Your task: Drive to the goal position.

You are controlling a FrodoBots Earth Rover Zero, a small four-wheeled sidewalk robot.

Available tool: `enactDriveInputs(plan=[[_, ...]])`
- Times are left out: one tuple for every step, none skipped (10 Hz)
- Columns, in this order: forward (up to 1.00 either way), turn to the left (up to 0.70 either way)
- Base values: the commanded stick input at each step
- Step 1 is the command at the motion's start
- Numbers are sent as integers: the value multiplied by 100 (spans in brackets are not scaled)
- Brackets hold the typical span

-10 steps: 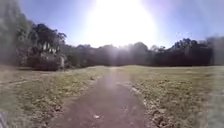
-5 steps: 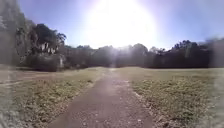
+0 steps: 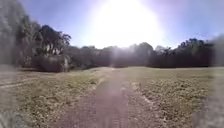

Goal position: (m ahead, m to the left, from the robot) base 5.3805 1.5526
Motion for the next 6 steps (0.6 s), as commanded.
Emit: enactDriveInputs(plan=[[50, 0], [50, 0], [50, 0], [50, 0], [50, 0], [50, -9]])
